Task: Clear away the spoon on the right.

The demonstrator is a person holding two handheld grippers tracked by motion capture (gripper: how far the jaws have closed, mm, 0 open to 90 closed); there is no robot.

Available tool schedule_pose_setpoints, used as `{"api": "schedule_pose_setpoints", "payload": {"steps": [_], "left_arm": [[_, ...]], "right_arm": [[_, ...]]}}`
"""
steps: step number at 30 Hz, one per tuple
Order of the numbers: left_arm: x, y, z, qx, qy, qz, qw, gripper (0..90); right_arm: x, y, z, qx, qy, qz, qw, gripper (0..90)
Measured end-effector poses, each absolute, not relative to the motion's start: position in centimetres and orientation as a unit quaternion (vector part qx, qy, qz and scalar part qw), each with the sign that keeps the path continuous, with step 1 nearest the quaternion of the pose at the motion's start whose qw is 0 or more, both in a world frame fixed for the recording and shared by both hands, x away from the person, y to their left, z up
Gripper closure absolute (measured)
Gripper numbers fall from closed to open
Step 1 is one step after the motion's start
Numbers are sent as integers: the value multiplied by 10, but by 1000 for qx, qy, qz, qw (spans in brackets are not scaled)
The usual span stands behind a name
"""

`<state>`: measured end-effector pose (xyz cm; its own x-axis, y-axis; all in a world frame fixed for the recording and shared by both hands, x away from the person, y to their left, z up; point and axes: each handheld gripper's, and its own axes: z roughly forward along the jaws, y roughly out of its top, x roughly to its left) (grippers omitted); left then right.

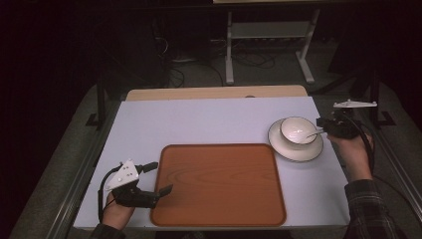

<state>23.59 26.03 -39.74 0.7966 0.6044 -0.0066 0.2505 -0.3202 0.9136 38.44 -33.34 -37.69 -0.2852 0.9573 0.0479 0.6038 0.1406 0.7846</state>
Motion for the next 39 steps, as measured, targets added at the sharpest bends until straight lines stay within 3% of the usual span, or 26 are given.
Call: {"api": "schedule_pose_setpoints", "payload": {"steps": [11,24,39], "left_arm": [[235,258,-397,795,267,170,517,128],[235,258,-397,796,264,169,517,128],[235,258,-397,796,265,169,517,128]], "right_arm": [[353,-331,-366,542,700,392,251,470],[350,-351,-391,587,657,415,228,385],[365,-347,-412,594,661,410,206,384]]}}
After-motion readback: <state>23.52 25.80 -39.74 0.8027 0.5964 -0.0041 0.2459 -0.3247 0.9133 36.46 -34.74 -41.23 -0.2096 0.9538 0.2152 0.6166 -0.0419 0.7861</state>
